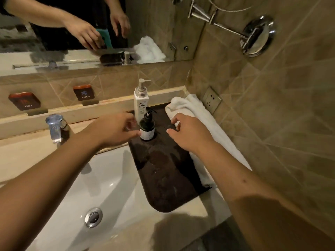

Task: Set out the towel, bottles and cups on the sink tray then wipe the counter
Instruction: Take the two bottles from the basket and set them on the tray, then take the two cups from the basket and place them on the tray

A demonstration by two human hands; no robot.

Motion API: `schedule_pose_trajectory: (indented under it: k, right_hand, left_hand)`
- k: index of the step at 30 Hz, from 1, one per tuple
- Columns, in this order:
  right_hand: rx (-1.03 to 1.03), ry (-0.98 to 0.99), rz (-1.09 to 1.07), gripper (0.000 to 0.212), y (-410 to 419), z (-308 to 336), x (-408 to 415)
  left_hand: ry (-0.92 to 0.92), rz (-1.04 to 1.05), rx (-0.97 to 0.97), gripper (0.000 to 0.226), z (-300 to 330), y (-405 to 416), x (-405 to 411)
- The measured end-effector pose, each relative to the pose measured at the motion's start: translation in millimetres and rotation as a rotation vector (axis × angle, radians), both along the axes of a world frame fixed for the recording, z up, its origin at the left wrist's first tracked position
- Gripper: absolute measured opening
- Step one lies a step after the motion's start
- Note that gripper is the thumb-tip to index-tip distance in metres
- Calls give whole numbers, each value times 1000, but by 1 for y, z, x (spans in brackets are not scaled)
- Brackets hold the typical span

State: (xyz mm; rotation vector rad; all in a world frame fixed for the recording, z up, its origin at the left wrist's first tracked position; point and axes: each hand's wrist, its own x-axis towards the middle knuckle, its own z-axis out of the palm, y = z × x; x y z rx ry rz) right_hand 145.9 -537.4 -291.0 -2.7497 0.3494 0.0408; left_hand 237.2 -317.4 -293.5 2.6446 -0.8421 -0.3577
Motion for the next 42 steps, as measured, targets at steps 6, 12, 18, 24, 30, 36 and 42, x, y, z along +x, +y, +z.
schedule_pose_trajectory:
  k: [6, 12, 18, 24, 30, 36, 42]
  right_hand:
    - [7, -44, -150, 31, -20, 24, -156]
    - [-8, -19, -392, 20, -18, 33, -362]
    - [-37, 5, -673, 27, 16, 35, -578]
    - [-5, 25, -1065, 26, 68, 30, -772]
    - [38, 19, -1443, 16, 133, 16, -923]
    - [80, 74, -1743, 28, 185, 2, -1027]
    - [141, 163, -1947, 29, 202, -16, -1123]
  left_hand:
    - [-29, -245, 16, 28, 12, -33, -116]
    - [-63, -590, -18, 31, 31, -86, -266]
    - [-99, -933, -87, 22, 39, -133, -440]
    - [-37, -1291, -83, 25, 42, -168, -620]
    - [-52, -1639, -37, 22, 43, -184, -786]
    - [-4, -1920, 21, 25, 26, -194, -927]
    - [62, -2132, 54, 21, -9, -227, -1061]
